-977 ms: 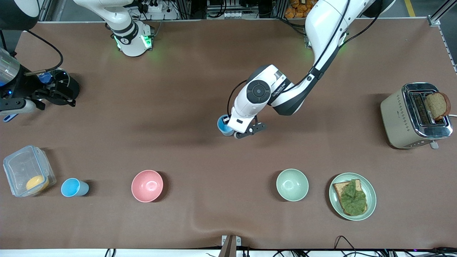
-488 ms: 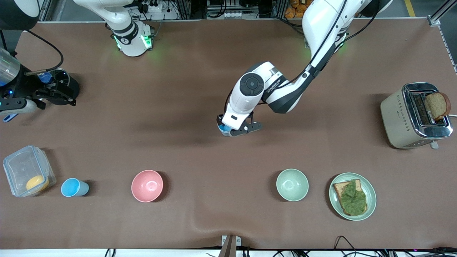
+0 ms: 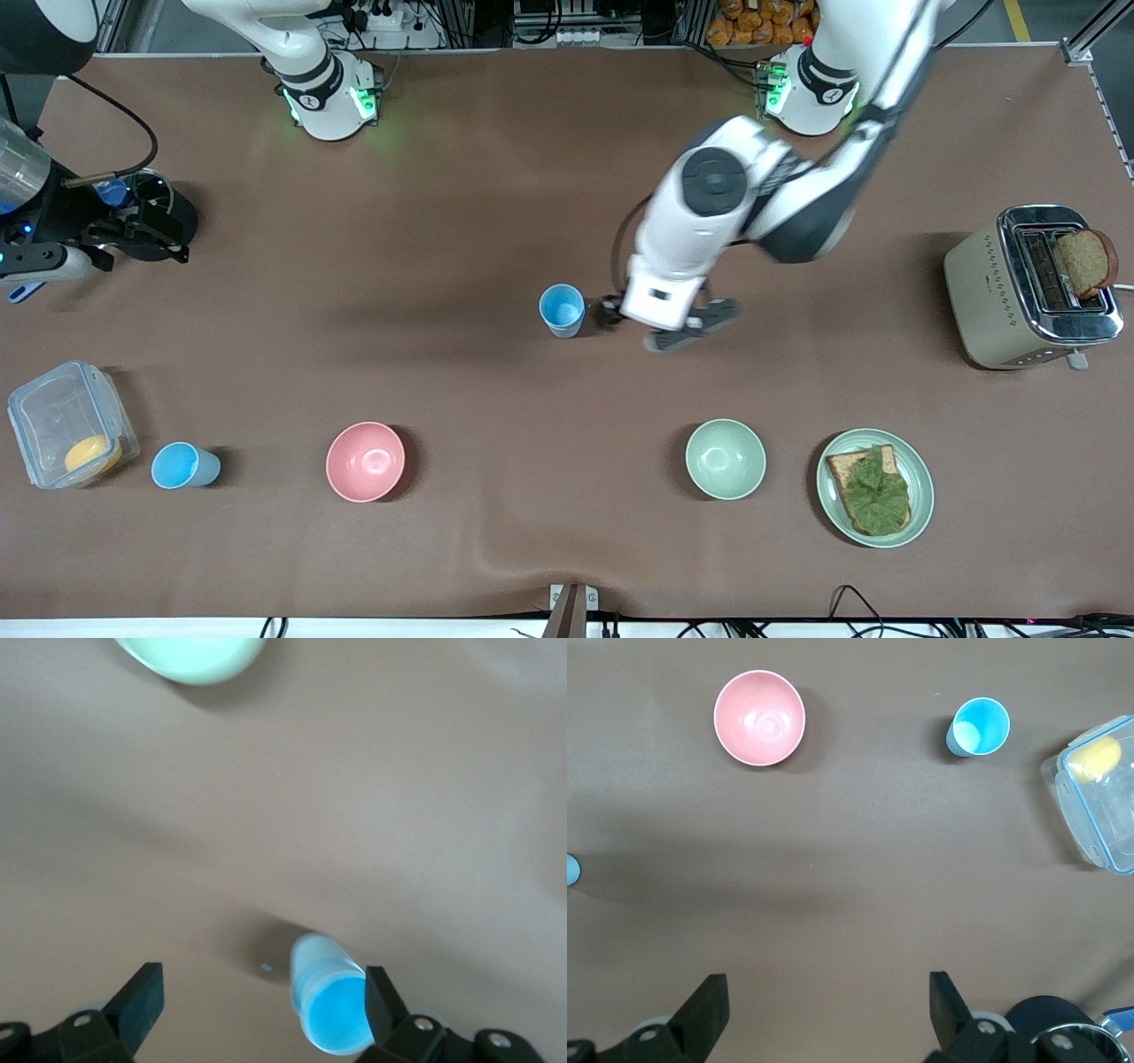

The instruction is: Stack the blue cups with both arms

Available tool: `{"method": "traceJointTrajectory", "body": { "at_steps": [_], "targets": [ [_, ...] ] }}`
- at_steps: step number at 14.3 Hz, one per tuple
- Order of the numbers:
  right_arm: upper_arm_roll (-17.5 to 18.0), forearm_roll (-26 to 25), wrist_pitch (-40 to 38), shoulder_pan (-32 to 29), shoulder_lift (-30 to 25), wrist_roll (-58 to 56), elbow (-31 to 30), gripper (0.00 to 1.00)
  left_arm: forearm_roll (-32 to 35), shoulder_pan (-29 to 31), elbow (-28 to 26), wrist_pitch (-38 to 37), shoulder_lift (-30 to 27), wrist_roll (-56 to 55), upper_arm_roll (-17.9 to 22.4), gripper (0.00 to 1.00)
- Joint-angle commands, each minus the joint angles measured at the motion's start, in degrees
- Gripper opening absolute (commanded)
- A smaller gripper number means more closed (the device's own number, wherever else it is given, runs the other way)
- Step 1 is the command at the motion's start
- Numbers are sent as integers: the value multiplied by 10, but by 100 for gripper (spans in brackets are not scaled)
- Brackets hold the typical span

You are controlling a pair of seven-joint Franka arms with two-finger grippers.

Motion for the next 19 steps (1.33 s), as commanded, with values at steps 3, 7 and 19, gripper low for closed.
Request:
{"method": "traceJointTrajectory", "body": {
  "at_steps": [3, 7, 19],
  "targets": [
    [8, -3, -7, -7, -4, 4, 2, 100, 15, 72, -15, -63, -47, 52, -3, 100],
    [8, -3, -7, -7, -4, 4, 2, 100, 6, 125, 1, -105, -64, 177, -6, 100],
    [7, -1, -2, -8, -4, 4, 2, 100, -2, 263, 92, -289, -67, 488, -6, 100]
  ]
}}
